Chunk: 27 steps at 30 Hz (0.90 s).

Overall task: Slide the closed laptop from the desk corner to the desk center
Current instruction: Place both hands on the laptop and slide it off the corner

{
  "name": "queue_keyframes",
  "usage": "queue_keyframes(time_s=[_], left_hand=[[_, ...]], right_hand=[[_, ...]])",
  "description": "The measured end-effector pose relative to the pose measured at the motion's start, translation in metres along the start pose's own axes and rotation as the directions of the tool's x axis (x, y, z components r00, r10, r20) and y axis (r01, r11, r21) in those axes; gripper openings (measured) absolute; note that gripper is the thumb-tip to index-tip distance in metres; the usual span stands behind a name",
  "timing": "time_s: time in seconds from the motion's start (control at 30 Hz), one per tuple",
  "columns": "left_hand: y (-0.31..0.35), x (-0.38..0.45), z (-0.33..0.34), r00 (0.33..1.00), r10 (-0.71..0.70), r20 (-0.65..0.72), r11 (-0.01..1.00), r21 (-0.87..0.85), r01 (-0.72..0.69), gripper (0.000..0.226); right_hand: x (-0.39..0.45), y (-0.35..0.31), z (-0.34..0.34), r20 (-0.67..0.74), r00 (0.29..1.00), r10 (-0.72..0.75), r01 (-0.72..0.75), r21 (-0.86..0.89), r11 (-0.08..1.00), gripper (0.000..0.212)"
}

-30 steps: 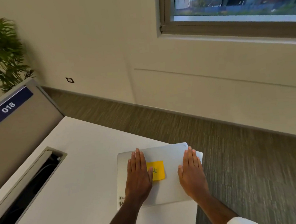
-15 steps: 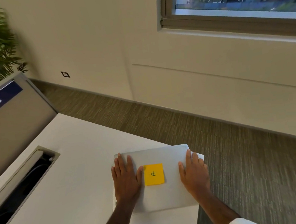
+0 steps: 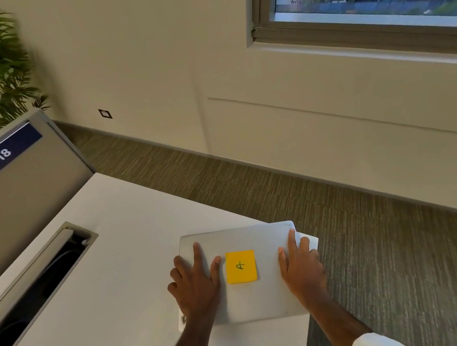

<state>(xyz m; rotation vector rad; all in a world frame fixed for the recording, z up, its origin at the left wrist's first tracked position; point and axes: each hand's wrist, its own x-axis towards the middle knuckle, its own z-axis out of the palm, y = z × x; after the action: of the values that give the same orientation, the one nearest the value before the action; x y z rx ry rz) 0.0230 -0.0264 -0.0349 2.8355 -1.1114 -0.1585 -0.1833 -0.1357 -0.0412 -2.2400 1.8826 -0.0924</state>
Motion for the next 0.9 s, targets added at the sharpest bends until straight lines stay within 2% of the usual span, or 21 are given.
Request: queue_keyframes(time_s=[0.17, 0.37, 0.53, 0.9], left_hand=[[0.004, 0.005, -0.005, 0.998, -0.052, 0.027, 0.997, -0.051, 0.054, 0.077], [0.006, 0.014, -0.012, 0.991, -0.108, 0.083, 0.969, -0.213, 0.123, 0.09], [0.008, 0.015, -0.016, 0.986, -0.145, 0.084, 0.949, -0.27, 0.163, 0.094], [-0.001, 0.022, -0.022, 0.972, -0.129, 0.197, 0.876, -0.437, 0.205, 0.095]], right_hand=[[0.001, -0.001, 0.0, 0.022, 1.0, 0.009, -0.009, 0.002, 1.0, 0.066], [0.001, -0.002, 0.0, -0.001, 1.0, 0.021, -0.021, 0.007, 1.0, 0.065], [-0.001, 0.0, 0.001, -0.032, 0.999, 0.022, -0.019, 0.104, 0.994, 0.063], [-0.002, 0.007, -0.004, -0.061, 0.998, 0.019, -0.003, 0.242, 0.97, 0.062]])
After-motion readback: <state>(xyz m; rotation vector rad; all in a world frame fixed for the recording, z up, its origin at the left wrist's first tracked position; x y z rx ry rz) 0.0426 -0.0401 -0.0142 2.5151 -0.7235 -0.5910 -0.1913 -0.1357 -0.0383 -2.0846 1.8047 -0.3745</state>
